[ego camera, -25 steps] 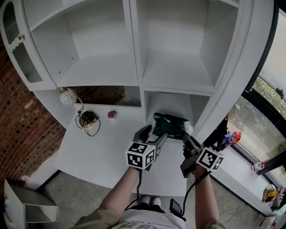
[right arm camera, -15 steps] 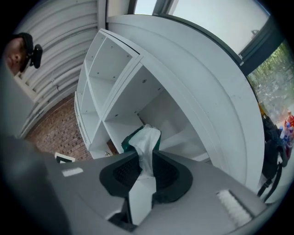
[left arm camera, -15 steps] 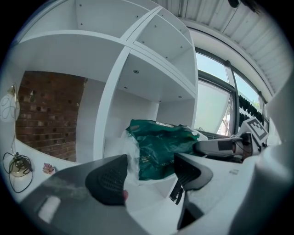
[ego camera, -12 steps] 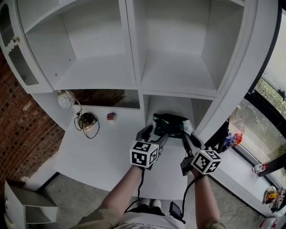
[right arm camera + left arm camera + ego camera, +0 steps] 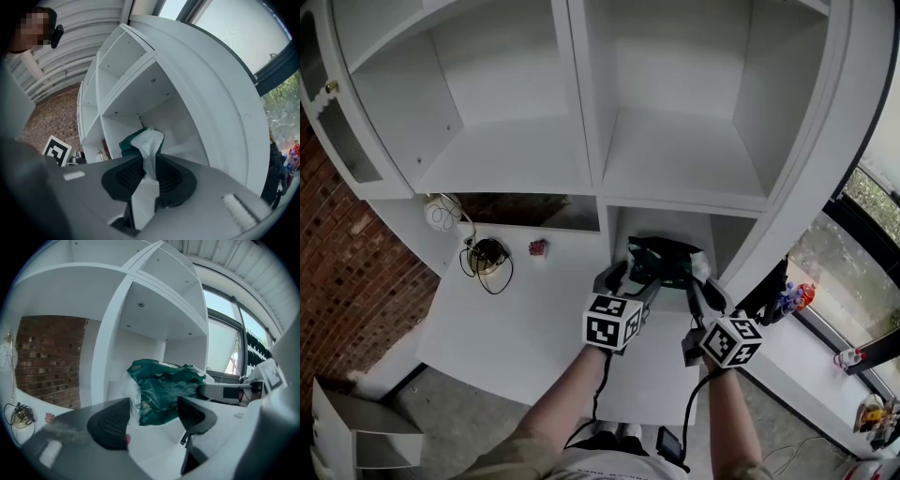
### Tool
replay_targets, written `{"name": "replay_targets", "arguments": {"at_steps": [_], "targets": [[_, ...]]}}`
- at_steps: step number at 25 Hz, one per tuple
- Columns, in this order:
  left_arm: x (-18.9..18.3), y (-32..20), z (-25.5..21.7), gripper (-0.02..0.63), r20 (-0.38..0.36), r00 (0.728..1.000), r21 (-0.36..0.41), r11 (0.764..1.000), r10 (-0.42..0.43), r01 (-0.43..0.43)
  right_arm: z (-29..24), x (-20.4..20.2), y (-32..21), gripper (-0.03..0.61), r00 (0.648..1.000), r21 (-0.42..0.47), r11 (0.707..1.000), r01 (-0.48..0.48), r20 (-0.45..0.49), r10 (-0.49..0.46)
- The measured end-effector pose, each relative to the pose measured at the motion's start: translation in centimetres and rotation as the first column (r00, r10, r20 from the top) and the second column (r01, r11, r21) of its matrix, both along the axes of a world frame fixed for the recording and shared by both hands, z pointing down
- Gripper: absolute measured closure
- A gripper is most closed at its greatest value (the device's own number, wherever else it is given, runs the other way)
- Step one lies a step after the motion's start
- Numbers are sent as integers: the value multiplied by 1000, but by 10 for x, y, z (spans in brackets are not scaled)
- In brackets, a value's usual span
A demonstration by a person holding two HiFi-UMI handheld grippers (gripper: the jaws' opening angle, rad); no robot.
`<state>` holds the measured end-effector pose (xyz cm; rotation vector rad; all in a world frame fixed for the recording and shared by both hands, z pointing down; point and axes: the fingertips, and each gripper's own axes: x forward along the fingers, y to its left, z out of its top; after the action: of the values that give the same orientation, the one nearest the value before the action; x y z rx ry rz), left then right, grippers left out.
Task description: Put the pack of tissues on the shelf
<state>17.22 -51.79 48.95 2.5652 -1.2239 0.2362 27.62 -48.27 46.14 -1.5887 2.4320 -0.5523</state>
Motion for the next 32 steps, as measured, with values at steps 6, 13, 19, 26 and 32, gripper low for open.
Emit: {"name": "replay_targets", "arguments": {"at_steps": [6,13,19,26,32], "targets": [[5,-12,-1,278,15,1000,1,1000,-6,6,6,5,-11,509,998,-4,999,-51,-44,51],[9,-21,0,278,33,999,-17,1000,-18,19,15,10,-24,503,981,-20,993,-113,-160,108],[11,-27,1,281,40,999,-23,999,-29,30,17,12,-34,494,936,-11,984,-177,-312,165],[14,-31,2,281,56,998,-16,999,-36,37,25,16,-42,488,867,-14,972,-234,-455,202],[14,-34,3,281,62,997,-1,999,-51,51,22,13,-47,486,809,27,965,-262,-539,235]]}}
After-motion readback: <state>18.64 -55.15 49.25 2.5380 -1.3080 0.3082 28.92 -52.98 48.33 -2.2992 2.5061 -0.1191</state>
